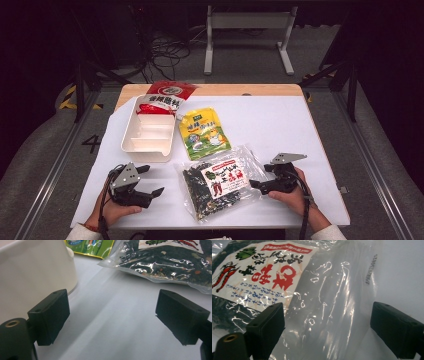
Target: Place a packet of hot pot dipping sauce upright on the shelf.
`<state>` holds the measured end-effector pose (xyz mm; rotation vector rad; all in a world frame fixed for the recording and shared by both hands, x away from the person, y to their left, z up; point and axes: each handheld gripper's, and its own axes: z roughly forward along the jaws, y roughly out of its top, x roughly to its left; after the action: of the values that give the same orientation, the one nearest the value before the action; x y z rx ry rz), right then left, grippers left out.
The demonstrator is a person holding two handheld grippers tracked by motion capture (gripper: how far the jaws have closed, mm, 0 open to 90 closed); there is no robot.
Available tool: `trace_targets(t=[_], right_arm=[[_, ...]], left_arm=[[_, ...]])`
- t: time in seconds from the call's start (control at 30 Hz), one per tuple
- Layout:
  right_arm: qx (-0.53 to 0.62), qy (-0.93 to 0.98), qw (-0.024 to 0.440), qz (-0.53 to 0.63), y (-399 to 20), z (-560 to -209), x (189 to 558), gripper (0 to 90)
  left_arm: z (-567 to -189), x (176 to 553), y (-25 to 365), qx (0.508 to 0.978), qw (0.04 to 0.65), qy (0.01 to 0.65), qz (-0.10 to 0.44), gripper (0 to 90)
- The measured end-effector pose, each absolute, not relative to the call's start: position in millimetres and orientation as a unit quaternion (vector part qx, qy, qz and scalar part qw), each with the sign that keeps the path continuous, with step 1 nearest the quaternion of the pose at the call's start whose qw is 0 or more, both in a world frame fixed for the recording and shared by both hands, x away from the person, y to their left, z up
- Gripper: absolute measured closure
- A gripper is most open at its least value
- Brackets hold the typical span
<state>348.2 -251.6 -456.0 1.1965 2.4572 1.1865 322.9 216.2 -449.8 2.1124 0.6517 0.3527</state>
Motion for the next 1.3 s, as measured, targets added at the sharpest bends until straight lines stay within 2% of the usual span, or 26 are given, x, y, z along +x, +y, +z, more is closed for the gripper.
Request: trace_targets(t=[0.27, 0.43, 0.67, 0.97, 1.13, 1.3], right_arm=[[0.400, 0.829, 0.079, 0.382, -246.7, -453.3, 350.6, 21.9], [0.404, 0.828, 0.087, 0.379, -247.1, -451.7, 350.2, 31.6], [0.405, 0.822, 0.084, 0.391, -249.0, -451.4, 348.9, 33.0], [0.407, 0.818, 0.087, 0.398, -248.9, -451.2, 352.2, 44.6], [0.405, 0.818, 0.085, 0.401, -250.1, -449.8, 352.9, 44.1], [0.407, 0.821, 0.097, 0.387, -255.4, -442.6, 347.5, 31.1]], left_arm=[[-452.4, 326.3, 215.6, 0.853, 0.435, 0.258, 0.130, 11.4], [-452.3, 327.6, 212.2, 0.857, 0.434, 0.251, 0.123, 11.3], [-452.8, 327.8, 208.7, 0.860, 0.437, 0.240, 0.112, 11.4], [-452.0, 325.6, 204.3, 0.859, 0.443, 0.236, 0.102, 12.0], [-450.8, 324.3, 202.2, 0.859, 0.445, 0.232, 0.100, 12.0], [-450.5, 322.0, 200.2, 0.861, 0.443, 0.228, 0.101, 13.1]])
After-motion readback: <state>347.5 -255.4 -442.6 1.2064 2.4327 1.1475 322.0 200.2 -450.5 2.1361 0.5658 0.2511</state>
